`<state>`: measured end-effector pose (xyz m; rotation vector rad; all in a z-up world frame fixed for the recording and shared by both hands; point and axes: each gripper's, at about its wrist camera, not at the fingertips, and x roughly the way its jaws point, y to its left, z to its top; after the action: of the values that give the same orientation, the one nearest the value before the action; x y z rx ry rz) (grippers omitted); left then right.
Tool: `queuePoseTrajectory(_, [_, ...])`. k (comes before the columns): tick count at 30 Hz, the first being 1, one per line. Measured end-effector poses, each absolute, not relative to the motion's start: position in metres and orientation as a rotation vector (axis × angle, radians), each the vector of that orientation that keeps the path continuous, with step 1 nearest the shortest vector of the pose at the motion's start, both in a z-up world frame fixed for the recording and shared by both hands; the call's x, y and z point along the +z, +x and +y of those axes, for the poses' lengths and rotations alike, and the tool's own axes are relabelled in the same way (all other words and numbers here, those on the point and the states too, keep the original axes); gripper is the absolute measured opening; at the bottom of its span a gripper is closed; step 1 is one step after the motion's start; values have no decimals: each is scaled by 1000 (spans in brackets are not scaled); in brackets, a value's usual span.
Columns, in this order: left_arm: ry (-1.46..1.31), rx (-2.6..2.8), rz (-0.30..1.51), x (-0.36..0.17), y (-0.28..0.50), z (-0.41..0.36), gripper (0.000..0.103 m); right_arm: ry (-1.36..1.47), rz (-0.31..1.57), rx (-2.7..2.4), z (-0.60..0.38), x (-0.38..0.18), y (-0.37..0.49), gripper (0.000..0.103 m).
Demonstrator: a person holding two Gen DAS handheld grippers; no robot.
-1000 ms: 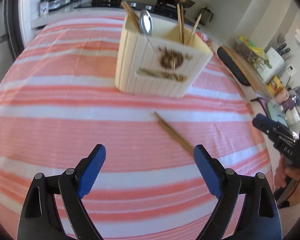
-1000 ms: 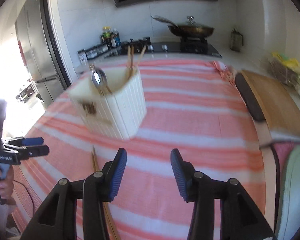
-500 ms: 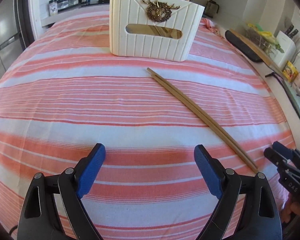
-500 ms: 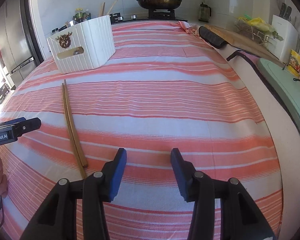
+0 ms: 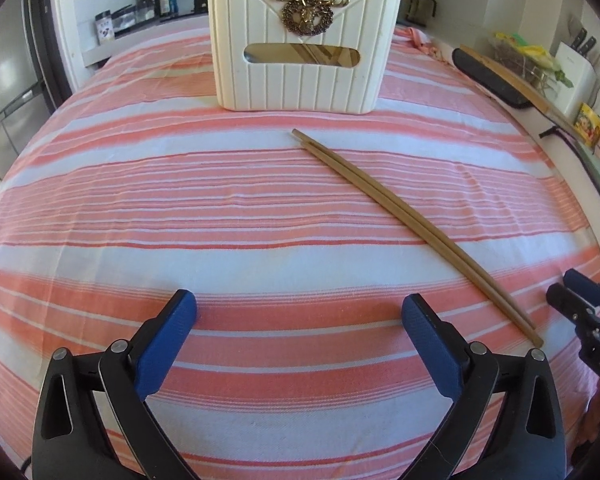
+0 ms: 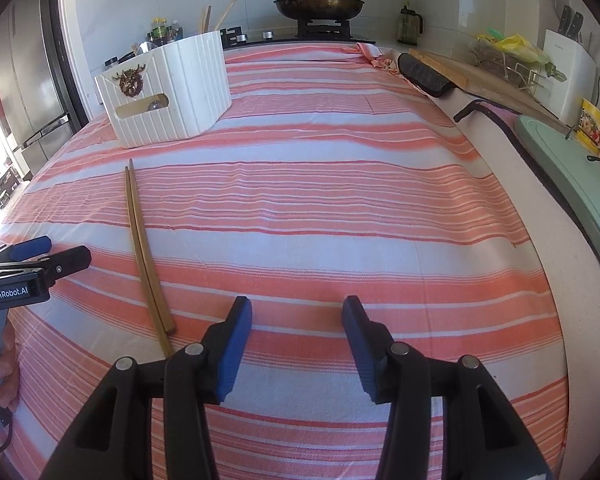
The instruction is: Organize utensils
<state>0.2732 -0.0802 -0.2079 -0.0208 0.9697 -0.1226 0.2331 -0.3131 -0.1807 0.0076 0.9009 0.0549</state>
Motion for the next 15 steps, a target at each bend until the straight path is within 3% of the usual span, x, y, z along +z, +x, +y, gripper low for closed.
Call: queuePoseTrajectory(15, [0, -112, 974, -208, 273, -83, 102, 2, 901, 53, -312, -181, 233, 50])
